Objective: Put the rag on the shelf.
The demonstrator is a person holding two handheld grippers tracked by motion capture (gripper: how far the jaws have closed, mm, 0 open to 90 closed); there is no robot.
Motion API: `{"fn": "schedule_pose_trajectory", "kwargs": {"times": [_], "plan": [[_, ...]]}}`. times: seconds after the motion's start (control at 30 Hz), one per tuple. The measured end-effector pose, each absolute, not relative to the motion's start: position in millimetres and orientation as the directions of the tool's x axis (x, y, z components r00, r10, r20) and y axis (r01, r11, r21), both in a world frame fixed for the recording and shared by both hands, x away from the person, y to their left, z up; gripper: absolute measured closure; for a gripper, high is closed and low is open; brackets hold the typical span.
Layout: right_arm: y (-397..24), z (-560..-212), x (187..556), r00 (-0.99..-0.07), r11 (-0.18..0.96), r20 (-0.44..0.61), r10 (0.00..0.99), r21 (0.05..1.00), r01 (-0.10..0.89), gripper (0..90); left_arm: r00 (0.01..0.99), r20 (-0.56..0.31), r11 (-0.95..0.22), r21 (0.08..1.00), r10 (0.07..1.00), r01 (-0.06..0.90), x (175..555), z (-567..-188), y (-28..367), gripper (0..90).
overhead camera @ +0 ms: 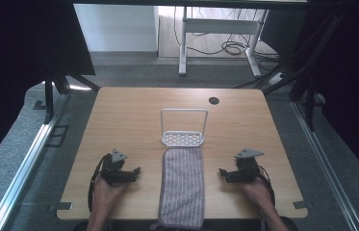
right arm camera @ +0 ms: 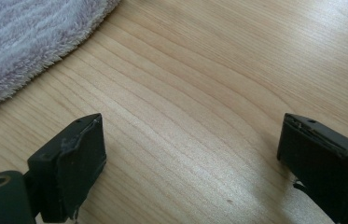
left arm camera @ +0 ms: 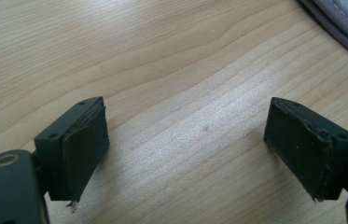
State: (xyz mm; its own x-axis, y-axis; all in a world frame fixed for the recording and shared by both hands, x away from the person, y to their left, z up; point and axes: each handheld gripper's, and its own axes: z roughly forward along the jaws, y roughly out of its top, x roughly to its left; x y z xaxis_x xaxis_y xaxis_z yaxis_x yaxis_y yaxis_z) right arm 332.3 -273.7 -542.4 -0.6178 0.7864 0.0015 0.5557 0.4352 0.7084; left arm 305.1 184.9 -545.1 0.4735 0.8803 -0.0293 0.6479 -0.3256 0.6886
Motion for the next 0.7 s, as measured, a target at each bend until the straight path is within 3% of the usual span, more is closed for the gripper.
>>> {"fn": "schedule_pose_trajectory", "kwargs": {"times": [0.7], "plan": [[-273.0, -542.7, 332.4, -0.623, 0.438, 0.003, 0.782, 0.709, 0.553, 5.9, 0.449, -0.033, -0.306, 0.688, 0.893, 0.658, 305.5, -545.1, 185.0, 12.1]]}}
